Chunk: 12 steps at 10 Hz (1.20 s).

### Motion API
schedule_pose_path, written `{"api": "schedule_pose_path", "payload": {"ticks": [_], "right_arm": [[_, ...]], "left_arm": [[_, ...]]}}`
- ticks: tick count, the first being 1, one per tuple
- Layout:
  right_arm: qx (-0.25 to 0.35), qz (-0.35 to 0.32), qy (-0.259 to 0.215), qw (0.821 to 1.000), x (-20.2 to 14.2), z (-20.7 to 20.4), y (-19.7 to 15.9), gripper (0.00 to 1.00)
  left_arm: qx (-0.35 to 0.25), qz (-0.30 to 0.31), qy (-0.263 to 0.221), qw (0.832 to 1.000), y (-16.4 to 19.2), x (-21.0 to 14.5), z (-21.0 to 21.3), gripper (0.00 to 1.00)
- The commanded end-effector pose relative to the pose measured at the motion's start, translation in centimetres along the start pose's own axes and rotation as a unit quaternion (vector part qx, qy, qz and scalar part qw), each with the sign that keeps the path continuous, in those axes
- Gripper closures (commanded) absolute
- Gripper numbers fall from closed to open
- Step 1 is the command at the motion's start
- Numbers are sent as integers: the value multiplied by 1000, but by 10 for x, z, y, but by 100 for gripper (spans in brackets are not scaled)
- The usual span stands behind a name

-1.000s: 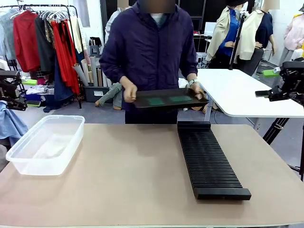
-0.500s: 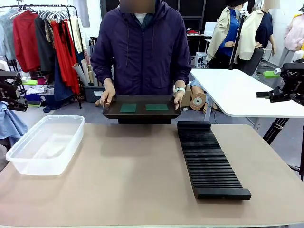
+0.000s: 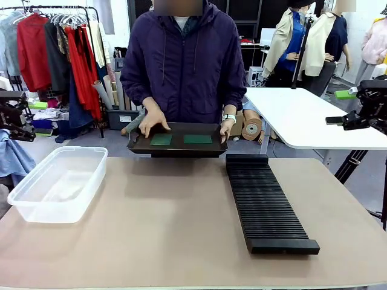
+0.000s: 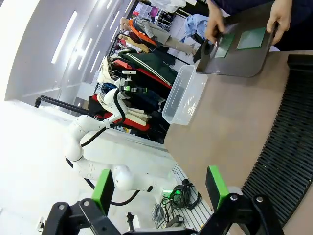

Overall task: Sort PCBs into racks and boxes based on the side picked up.
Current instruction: Pick up the Blank PCB handed by the Human.

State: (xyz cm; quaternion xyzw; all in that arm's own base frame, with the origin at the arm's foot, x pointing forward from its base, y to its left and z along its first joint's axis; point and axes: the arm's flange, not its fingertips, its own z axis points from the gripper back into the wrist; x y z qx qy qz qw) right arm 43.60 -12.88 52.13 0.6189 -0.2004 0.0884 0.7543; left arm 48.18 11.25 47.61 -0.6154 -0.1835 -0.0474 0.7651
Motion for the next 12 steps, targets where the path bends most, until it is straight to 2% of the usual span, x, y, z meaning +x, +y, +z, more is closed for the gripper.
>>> {"api": "schedule_pose_path", "payload": {"ticks": [1, 12], "right_arm": [[1, 1, -1, 1000, 1, 0, 2, 0], [1, 1, -1, 1000, 1, 0, 2, 0]], "left_arm": [[3, 3, 1, 1000, -2, 1, 2, 0], [3, 3, 1, 1000, -2, 1, 2, 0]]}}
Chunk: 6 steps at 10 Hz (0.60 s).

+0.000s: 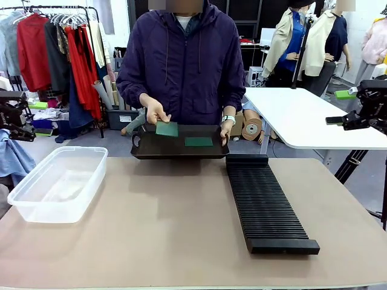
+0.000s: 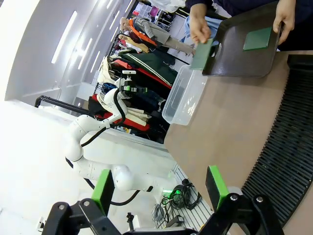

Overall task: Sort PCBs into racks and boxes based on the side picked up.
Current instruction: Pick up the Blank PCB handed by the Human.

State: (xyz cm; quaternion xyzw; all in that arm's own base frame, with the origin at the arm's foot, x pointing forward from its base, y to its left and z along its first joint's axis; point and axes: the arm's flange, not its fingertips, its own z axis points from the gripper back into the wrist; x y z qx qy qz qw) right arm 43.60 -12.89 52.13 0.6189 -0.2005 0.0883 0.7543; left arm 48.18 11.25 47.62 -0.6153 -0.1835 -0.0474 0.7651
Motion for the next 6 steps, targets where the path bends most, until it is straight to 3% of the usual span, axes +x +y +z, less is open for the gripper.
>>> {"api": "schedule_pose_path", "payload": {"ticks": [1, 6], "right_arm": [[1, 1, 0, 1000, 1, 0, 2, 0], [1, 1, 0, 1000, 1, 0, 2, 0]], "left_arm": [[3, 3, 1, 1000, -2, 1, 2, 0], [3, 3, 1, 1000, -2, 1, 2, 0]]}}
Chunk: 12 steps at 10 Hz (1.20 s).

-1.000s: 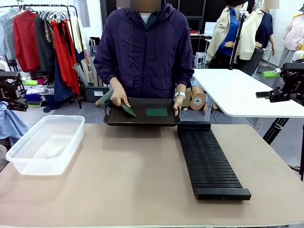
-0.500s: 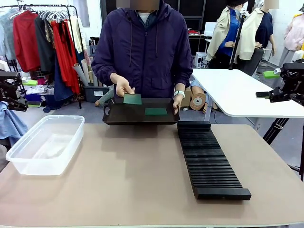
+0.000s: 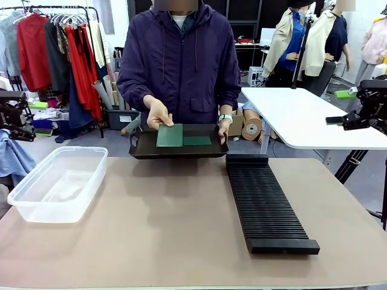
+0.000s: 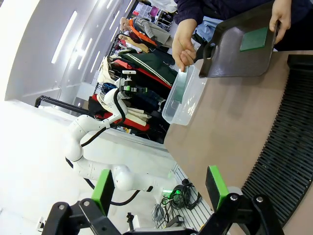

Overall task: Sort PCBs into racks and boxes based on the side picked up.
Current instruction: Pick up the Blank PCB handed by the Human.

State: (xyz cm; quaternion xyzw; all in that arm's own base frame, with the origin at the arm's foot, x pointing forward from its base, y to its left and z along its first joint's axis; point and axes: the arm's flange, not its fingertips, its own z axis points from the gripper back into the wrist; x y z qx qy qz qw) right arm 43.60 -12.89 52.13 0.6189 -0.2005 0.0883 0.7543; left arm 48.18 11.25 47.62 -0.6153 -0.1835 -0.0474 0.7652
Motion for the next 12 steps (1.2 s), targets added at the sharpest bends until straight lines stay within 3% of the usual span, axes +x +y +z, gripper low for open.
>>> {"api": "schedule_pose_path", "payload": {"ticks": [1, 6, 12], "right_arm": [[1, 1, 0, 1000, 1, 0, 2, 0], [1, 1, 0, 1000, 1, 0, 2, 0], [1, 1, 0, 1000, 1, 0, 2, 0]], "left_arm": [[3, 3, 1, 1000, -2, 1, 2, 0], [0, 0, 0, 1000, 0, 0, 0, 0], [-28, 35, 43, 998, 28, 36, -74, 0]]}}
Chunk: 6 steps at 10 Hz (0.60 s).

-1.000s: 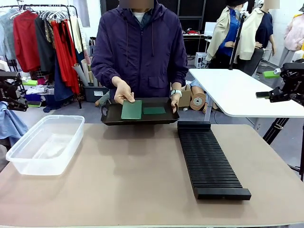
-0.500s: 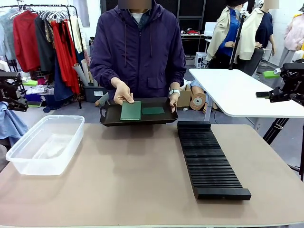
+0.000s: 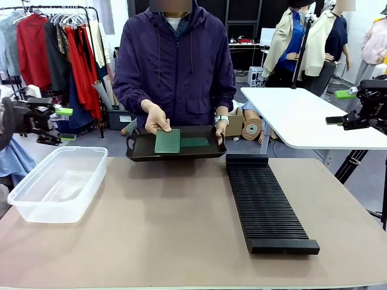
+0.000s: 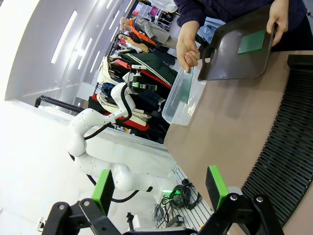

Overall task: Sort PCBs into racks and boxes based on the side picked up.
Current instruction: Pick up the Blank PCB handed by the Human.

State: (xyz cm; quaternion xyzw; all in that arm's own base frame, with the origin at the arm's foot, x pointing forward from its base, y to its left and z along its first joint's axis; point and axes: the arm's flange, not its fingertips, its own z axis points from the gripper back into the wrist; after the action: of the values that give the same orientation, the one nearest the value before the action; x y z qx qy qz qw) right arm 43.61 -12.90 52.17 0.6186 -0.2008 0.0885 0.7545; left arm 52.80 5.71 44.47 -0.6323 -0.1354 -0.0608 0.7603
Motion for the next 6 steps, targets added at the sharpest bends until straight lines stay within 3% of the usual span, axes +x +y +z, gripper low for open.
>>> {"api": "schedule_pose_path", "payload": {"ticks": [1, 6], "right_arm": [[2, 1, 0, 1000, 1, 0, 2, 0], [2, 1, 0, 1000, 1, 0, 2, 0]], "left_arm": [[-20, 13, 7, 1000, -1, 16, -17, 0], [-34, 30, 24, 999, 21, 11, -91, 0]]}}
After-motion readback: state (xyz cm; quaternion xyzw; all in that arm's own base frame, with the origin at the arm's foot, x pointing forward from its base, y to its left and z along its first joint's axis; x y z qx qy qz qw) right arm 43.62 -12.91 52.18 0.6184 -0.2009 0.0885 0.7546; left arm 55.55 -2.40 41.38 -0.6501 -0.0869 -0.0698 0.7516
